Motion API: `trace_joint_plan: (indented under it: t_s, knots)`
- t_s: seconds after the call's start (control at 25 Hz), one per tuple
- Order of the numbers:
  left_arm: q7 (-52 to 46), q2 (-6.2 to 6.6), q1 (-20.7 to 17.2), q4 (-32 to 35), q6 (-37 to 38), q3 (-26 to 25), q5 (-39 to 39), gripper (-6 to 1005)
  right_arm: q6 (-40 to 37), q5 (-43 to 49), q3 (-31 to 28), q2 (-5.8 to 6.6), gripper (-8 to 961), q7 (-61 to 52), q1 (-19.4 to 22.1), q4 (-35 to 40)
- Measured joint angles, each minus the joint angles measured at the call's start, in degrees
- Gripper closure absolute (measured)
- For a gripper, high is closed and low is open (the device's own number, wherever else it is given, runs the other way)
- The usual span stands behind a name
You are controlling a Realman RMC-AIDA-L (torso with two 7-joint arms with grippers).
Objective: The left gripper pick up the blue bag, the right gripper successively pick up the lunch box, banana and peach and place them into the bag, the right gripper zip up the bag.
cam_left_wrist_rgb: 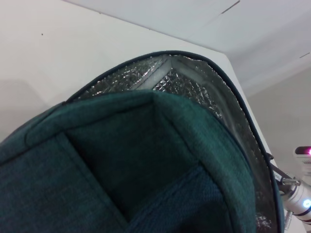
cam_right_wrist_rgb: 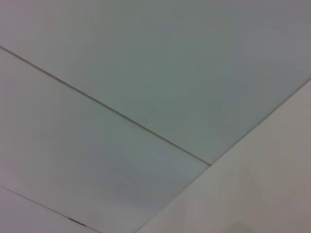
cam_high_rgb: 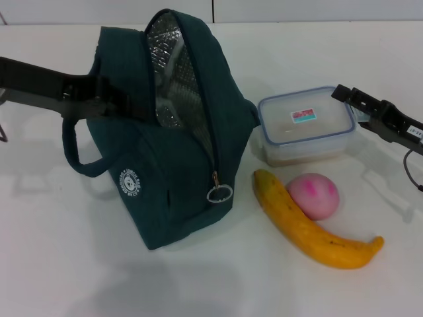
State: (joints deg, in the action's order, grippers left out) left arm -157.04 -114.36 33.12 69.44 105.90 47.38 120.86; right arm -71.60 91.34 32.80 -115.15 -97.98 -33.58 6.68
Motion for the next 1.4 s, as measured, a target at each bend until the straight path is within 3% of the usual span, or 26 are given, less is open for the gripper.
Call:
trace_joint_plan:
  t_s: [0.56,1.0,1.12,1.4]
  knots:
    - [0.69,-0.48,-0.06,0.05,0.41,0.42,-0.03,962,-2.99,-2.38,-0.02,-0.24,154,-2.14,0.13,-0.37]
    - [0.71,-0.69,0.01,-0.02,0.24,1.41,-0.13,962,-2.64,-2.41,0.32,-0.7,358,-3.96,-0.39,-0.66]
    - [0.71,-0.8,-0.06,-0.04,0.22,1.41,-0.1,962,-2.6,-2.4,0.45,-0.71,353,-4.54,-0.64,-1.35]
    - [1.97,-0.85,-0.13,-0.9,0.17,1.41,-0.03,962,-3.23,-2.48,-0.1,-0.97,559,-4.64,-0.65,-2.4]
